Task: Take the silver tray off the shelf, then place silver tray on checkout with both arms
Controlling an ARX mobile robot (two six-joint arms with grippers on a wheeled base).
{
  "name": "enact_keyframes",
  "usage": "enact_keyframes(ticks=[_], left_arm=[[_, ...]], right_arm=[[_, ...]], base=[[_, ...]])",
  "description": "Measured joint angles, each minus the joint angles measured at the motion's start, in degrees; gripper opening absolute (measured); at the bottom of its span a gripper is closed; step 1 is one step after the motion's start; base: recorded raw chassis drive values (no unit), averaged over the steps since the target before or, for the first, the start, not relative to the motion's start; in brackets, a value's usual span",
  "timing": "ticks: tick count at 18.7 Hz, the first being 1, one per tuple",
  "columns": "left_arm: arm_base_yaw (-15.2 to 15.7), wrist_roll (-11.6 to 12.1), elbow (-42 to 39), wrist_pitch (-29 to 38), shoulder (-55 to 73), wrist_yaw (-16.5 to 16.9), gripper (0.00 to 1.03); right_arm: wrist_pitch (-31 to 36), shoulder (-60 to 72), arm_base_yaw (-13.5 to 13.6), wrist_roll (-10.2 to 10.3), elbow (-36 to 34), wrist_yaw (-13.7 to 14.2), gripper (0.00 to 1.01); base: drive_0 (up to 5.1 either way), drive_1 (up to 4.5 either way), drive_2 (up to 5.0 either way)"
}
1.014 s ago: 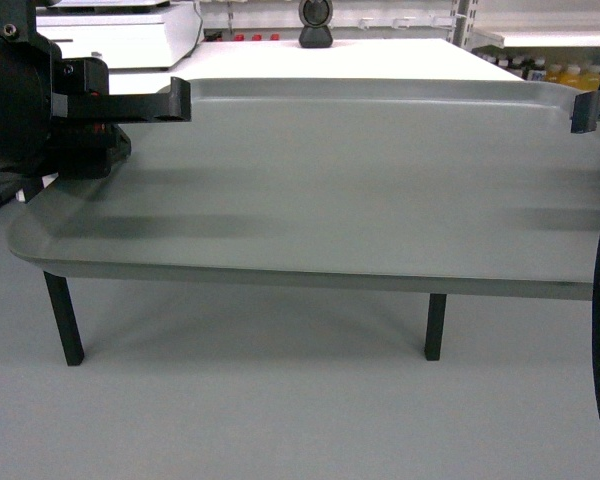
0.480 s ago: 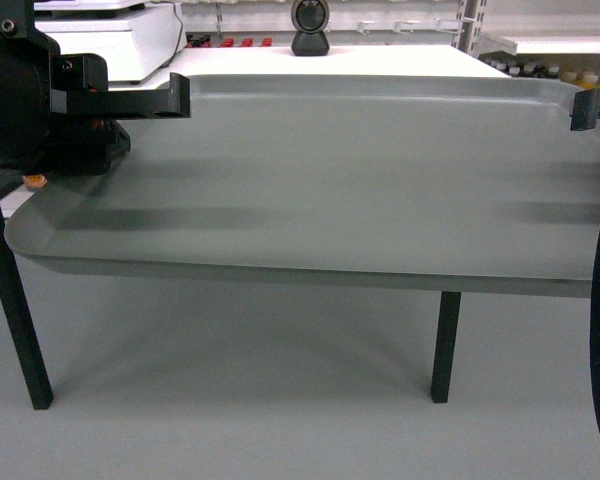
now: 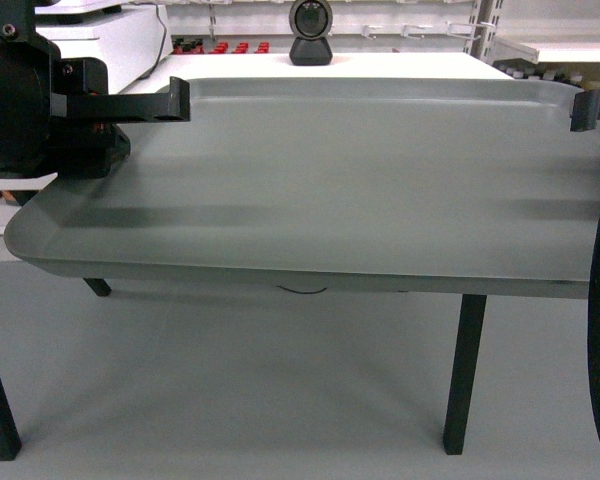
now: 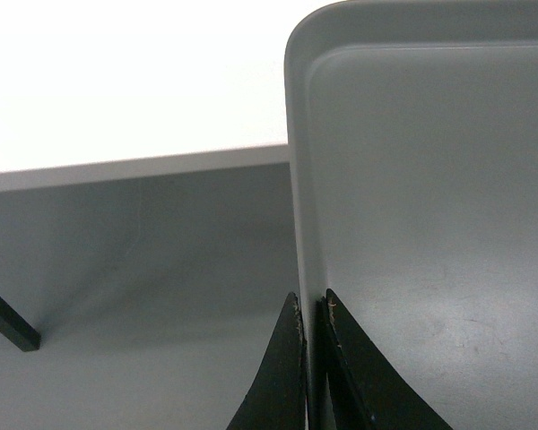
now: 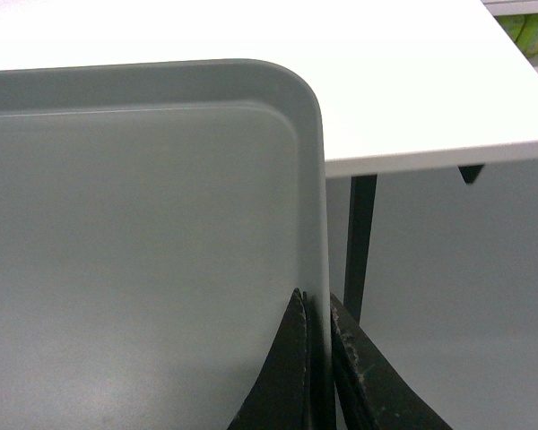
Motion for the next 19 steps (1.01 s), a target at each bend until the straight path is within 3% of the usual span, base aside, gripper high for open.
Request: enact_keyframes(ticks=[19], left_arm=[[0.0,0.0,0.0,0.0,0.1,0.0,0.03]], right_arm=[[0.0,0.1,0.0,0.0,0.0,0.0,0.03]], base=[[-0.1,4.16,-4.3]])
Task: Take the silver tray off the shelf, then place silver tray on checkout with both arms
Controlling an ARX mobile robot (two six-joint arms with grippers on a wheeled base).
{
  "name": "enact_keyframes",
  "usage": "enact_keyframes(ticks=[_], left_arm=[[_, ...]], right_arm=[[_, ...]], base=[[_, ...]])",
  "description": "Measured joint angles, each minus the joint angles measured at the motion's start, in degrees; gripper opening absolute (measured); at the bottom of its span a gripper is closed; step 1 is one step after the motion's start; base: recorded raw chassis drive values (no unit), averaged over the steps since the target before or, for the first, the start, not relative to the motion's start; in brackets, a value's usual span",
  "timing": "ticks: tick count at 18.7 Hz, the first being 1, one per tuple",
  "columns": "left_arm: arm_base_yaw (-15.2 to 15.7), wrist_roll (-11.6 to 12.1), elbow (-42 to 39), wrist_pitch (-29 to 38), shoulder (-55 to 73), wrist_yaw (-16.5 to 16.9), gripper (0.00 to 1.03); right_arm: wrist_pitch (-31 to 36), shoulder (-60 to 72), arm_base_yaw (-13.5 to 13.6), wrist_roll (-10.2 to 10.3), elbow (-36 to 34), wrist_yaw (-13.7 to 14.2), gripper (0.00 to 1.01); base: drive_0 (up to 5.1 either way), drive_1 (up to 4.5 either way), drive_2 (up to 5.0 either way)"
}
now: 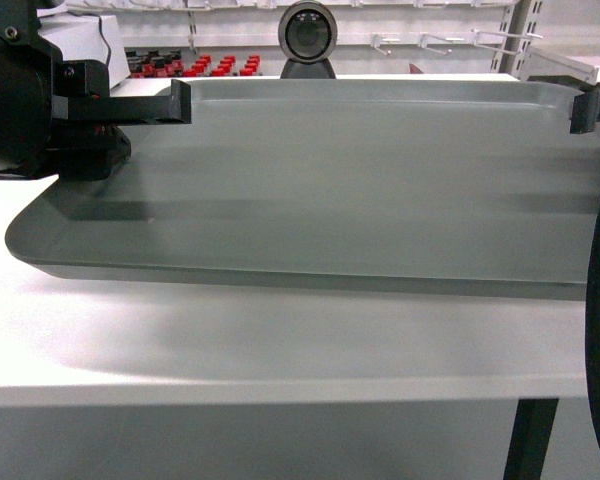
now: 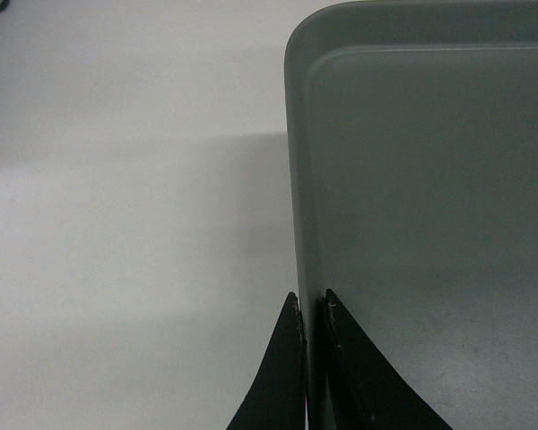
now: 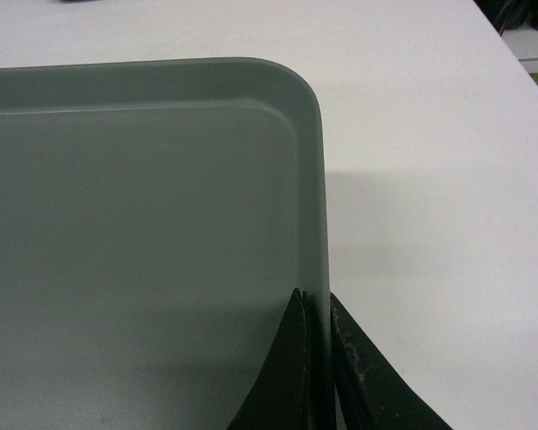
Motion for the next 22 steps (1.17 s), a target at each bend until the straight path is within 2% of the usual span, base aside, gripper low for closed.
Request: enact_keyframes(ticks=[9,21,22], left_arm=[[0.0,0.0,0.0,0.2,0.2,0.0,0.03],[0.0,0.0,0.0,0.3,0.0,0.0,0.03],[-0.4,-1.0,0.9,-3.1,0.1,-2.0,0.03]], right_arm=[[-0.1,0.3,0.0,0.0,0.1,0.0,0.03],[0.0,0.1,0.0,0.0,0.1,0.0,0.03],[0.1,0.1,0.0,0.0,0.1,-0.3,0.03]], base=[[0.0,4.22,-4.3],[0.0,0.00,0.0],[0.0,0.00,0.0]])
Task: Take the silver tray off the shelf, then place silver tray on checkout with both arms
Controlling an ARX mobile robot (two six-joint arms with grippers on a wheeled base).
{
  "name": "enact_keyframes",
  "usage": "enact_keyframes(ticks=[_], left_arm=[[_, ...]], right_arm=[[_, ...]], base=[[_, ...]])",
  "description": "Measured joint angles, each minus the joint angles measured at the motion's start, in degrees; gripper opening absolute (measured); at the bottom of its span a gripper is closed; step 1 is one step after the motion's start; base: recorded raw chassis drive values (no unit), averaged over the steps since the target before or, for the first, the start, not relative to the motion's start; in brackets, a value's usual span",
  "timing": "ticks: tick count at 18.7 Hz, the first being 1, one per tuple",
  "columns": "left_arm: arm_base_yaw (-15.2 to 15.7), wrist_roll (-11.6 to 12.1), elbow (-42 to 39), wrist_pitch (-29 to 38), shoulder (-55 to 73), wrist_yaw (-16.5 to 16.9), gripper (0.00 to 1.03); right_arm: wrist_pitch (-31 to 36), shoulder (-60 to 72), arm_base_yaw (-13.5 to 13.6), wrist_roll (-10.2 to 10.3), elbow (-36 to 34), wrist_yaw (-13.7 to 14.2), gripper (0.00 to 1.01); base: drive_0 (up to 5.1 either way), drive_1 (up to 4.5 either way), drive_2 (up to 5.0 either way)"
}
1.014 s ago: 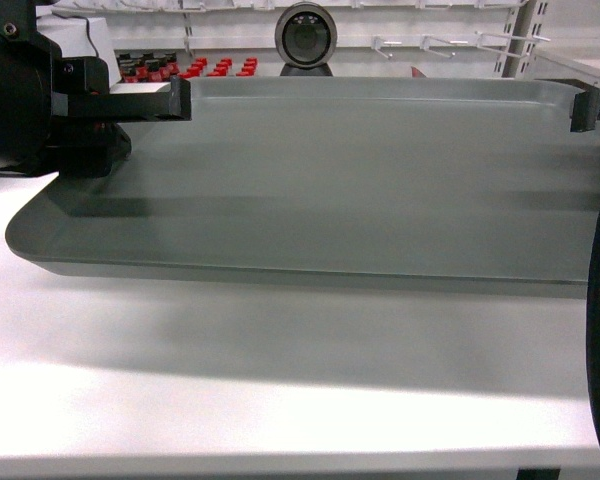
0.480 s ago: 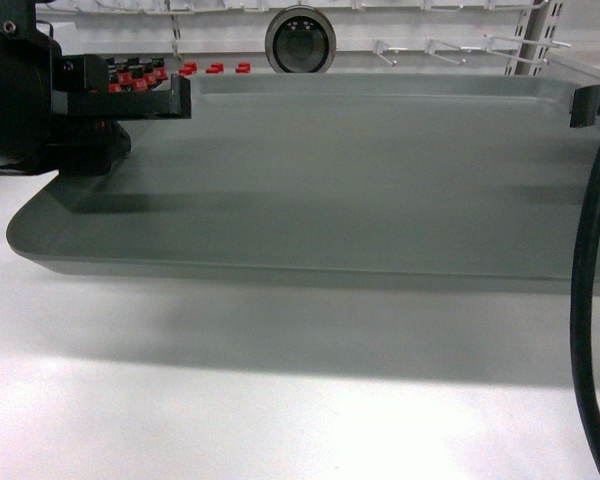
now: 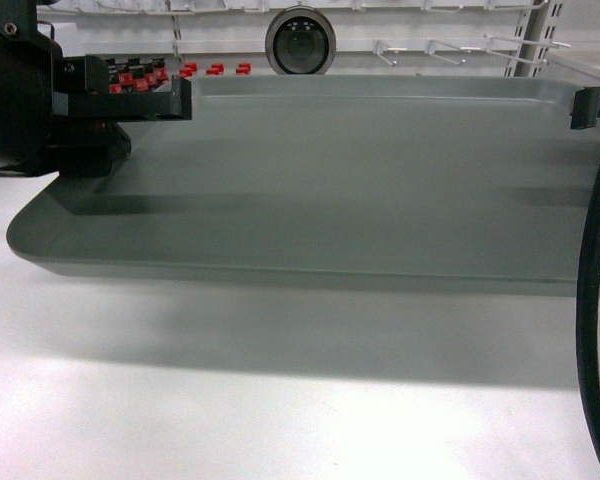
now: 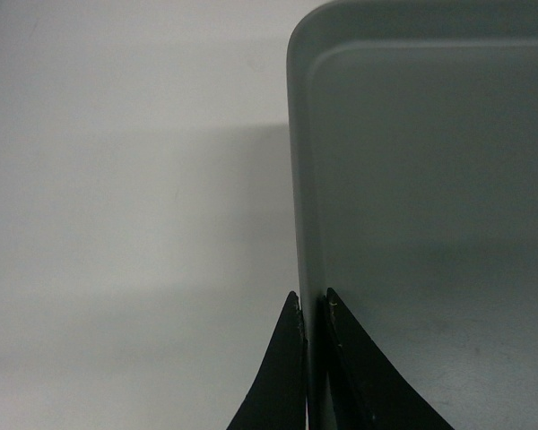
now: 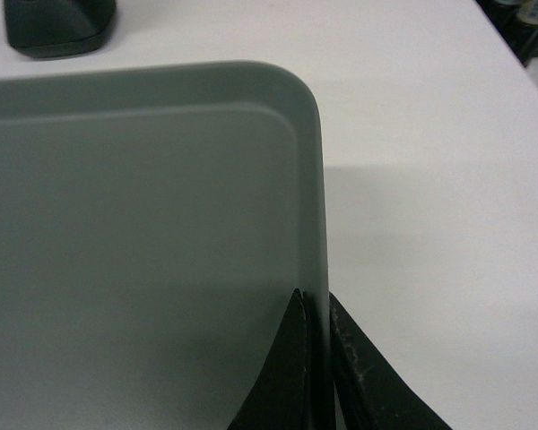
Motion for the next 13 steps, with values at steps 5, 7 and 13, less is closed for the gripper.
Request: enact_keyframes(ticks=[5,7,13], left_arm=[[-2.9,-0.3,9.1,-10.4,1.3,-16.2,0.03],[-2.9,0.4,10.3,-10.1,2.5,-16.6,0.03],[-1.1,1.0,14.2,-9.1,12.2,-15.4,0.03]], right_arm=[[11.1,3.1,-3.3,2.6,-1.0,-13.6,0.03],[10.6,4.9,-3.9,2.8,1.4,-15.0,0.03],[4.9,15.9,-4.7,-1.1,11.3,-16.0,0.03]], base=[[0.0,0.00,0.0],[0.0,0.00,0.0],[0.0,0.00,0.0]])
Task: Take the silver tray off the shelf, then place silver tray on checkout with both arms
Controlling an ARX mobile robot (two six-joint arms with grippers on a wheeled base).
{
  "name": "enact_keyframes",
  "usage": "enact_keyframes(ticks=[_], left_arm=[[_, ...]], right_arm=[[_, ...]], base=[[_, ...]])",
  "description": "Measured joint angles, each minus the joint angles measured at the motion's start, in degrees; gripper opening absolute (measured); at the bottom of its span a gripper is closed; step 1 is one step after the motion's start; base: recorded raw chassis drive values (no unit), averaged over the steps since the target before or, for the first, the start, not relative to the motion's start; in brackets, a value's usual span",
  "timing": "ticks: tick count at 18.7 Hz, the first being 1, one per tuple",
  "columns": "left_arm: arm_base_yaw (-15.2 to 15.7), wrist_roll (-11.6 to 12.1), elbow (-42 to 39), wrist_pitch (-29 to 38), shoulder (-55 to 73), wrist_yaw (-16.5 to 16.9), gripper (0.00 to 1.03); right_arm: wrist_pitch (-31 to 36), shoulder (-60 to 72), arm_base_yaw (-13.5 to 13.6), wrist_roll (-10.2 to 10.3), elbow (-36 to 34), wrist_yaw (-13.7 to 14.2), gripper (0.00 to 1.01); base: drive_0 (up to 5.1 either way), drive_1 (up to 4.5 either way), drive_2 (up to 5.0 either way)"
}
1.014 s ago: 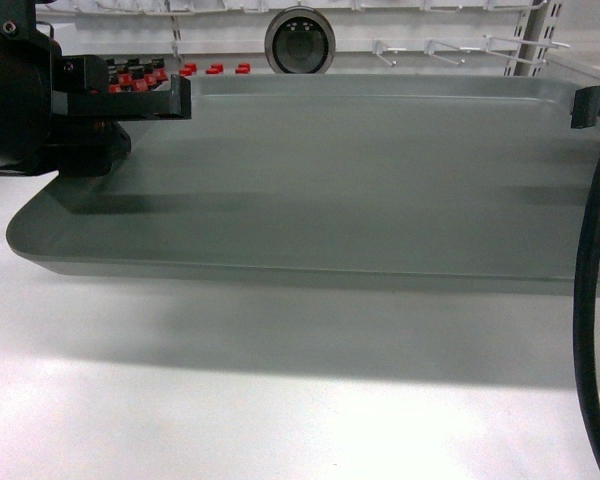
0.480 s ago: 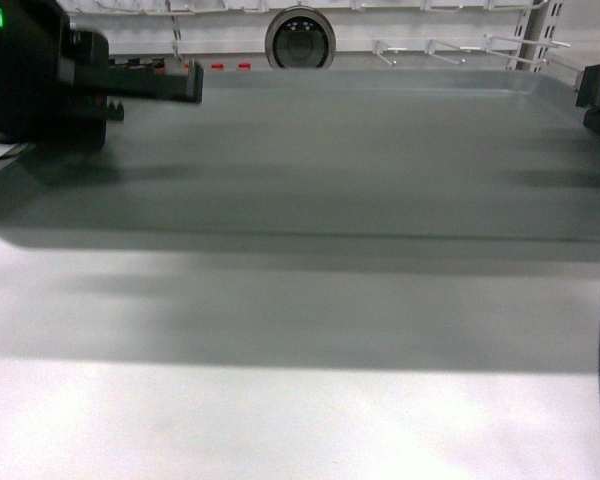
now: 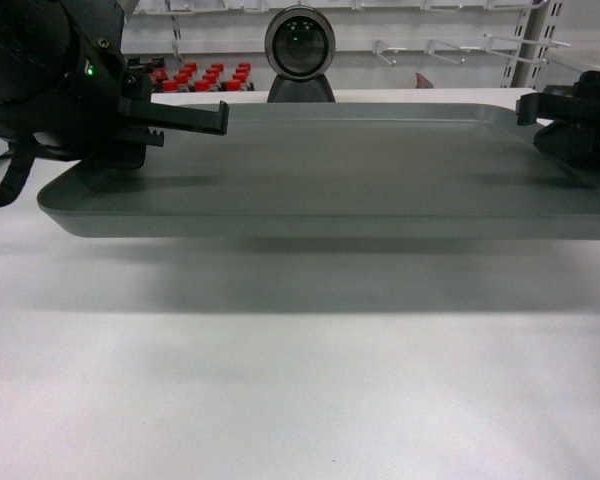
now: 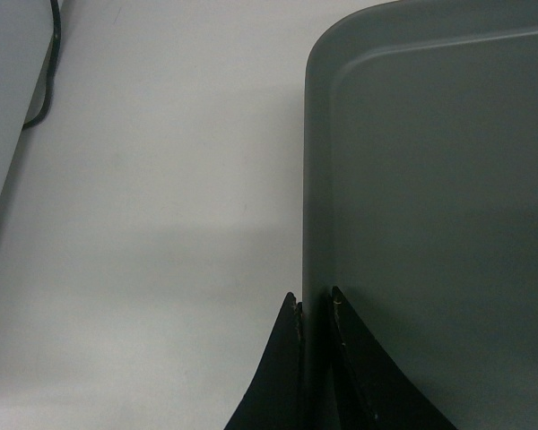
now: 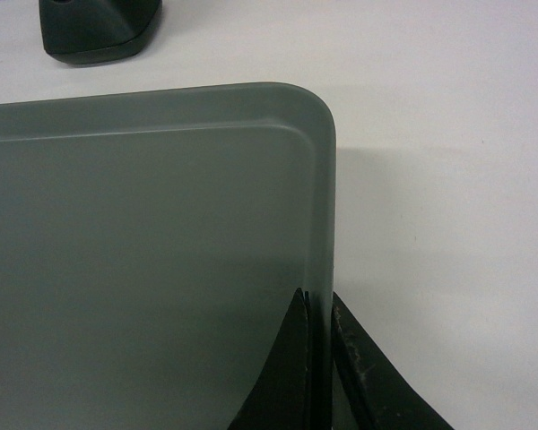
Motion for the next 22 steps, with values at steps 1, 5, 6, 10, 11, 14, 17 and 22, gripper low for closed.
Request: enact_keyframes(ticks=[1,5,6,10,11,14,17,22], left_arm=[[0.5,0.0,1.5,0.0,1.6,0.4,0.03],[2.5,0.4,6.0,0.2,6.1,1.7,0.03],[2.7,0.4,6.8,-0.2,7.2,1.7,0.03],[3.5,1.7,8.3,-0.3,9.8,2.0,0.03],[3.8,1.8,8.7,-0.3,10.2,2.1,0.03],[4.8,3.0,8.7,0.2,11.0,2.4,0.03],[5.4,3.6,8.5,1.0,11.3,3.4,0.03],[5.7,3.8,7.5,2.0,11.9,1.7,0.17]], right_arm=[[-0.7,1.6,0.0,-0.6,2.3,0.1,0.03],[-2.3,7.0,0.2,-1.9,9.2,0.3,0.03],[-2.9,8.2,0.2,-2.2,10.3,0.3,0.03],[-4.6,12.3,0.6,-2.3,12.9,1.0,0.03],[-4.3,13.0,0.9,-2.2,13.4,1.2,0.03],[-3.6,13.3,1.9,-1.2,13.4,2.0,0.03],[-3.2,13.4,2.7,-0.4,12.8,3.5,0.03],[-4.4,13.8,3.7,-0.4,12.5,4.1,0.03]], base=[[0.0,0.00,0.0],[0.0,0.00,0.0],[0.0,0.00,0.0],[0.0,0.00,0.0],[0.0,0.00,0.0],[0.0,0.00,0.0],[0.0,0.00,0.0],[0.0,0.00,0.0]])
